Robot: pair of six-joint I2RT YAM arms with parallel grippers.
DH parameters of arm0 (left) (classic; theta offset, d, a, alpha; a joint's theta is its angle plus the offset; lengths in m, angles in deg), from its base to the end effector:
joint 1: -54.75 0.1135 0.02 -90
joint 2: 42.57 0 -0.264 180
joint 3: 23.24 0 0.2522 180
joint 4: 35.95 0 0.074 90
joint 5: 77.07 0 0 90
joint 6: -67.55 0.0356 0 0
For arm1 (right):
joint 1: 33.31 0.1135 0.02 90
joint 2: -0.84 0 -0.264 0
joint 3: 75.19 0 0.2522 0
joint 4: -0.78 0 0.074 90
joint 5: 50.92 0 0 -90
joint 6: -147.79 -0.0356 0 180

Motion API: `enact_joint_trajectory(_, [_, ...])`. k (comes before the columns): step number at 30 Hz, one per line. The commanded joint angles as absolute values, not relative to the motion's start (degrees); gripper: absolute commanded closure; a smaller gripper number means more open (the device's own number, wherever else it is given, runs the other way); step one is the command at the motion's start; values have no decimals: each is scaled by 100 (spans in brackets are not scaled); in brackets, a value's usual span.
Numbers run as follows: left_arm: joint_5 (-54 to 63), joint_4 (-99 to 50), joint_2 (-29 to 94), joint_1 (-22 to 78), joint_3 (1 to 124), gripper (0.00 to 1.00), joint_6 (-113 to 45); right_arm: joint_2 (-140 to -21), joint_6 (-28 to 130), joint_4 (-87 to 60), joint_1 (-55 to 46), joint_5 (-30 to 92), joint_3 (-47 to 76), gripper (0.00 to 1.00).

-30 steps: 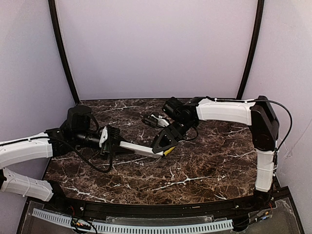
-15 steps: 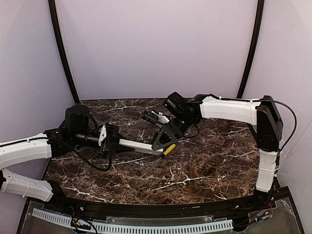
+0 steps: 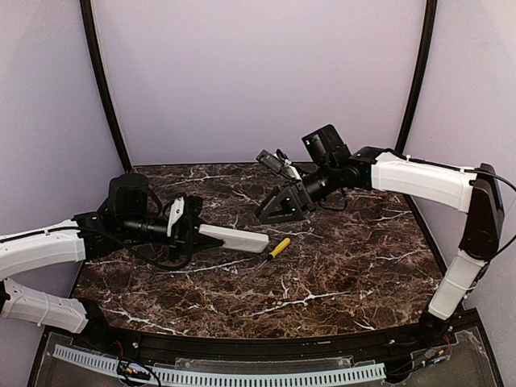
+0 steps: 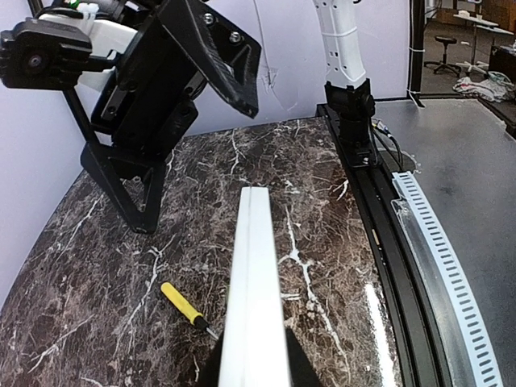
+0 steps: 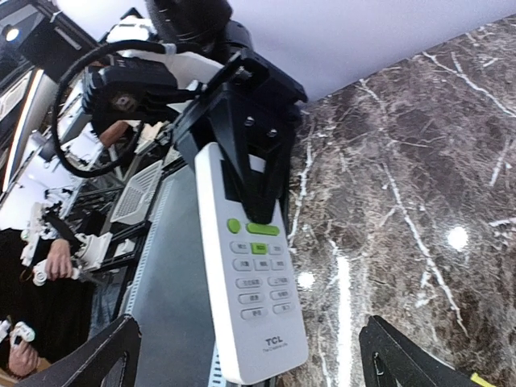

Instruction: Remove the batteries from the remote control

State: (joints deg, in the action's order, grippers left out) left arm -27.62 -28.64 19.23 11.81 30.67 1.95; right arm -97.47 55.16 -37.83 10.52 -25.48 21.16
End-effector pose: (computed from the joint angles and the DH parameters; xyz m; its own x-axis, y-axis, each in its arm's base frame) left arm 0.1618 -0.1822 0.2850 0.2288 0.2159 -0.9492 0.9689 0.0436 0.2434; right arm 0.2505 0.2850 0.3080 -0.5050 -0.4575 -0.7319 -0.7700 -0.1443 0.6216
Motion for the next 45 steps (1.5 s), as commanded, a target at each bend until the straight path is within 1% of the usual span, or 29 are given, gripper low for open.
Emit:
enact_joint_trajectory(1, [-2571, -2657, 1924, 1160, 3453, 100, -404, -9247, 5227, -3059, 1029, -1314, 1693, 7])
enact_joint_trajectory(7, [-2198, -2745, 1928, 1160, 3562, 100, -936, -8549, 4885, -2182, 969, -69, 924, 6])
enact_joint_trajectory(13, [-1711, -2765, 1851, 1165, 3694, 100, -1575, -8049, 4518, -1400, 880, 475, 396, 4])
enact_joint_trajectory(17, [-1264, -2374, 2058, 1202, 4120, 100, -2121, -7901, 4462, -1324, 839, 743, 336, 4])
enact_joint_trajectory(20, [-1384, -1563, 2691, 1271, 4845, 100, -2624, -7766, 4395, -1324, 821, 1032, 247, 3])
enact_joint_trajectory(24, [-1620, -995, 3356, 1385, 5484, 100, -2961, -7556, 4294, -1323, 787, 1422, 66, 2])
enact_joint_trajectory(28, [-1888, -1228, 3542, 1583, 5505, 100, -3377, -7350, 4206, -1325, 767, 1735, -177, 1])
enact_joint_trajectory(31, [-1614, -1369, 3474, 1731, 5449, 100, -3585, -7245, 4151, -1324, 746, 1802, -290, 1])
enact_joint_trajectory(34, [-1583, -1654, 3372, 2125, 5312, 100, -3848, -7218, 4127, -1317, 740, 1837, -325, 1])
enact_joint_trajectory(38, [-2067, -1953, 3450, 2657, 5197, 100, -4322, -7311, 4127, -1329, 738, 1840, -287, 1])
enact_joint_trajectory(42, [-2537, -2109, 3674, 2766, 5206, 100, -4532, -7472, 4106, -1329, 737, 1801, -192, 2])
enact_joint_trajectory(45, [-2675, -2366, 3851, 2769, 5160, 100, -4855, -7569, 4092, -1321, 738, 1745, -129, 1])
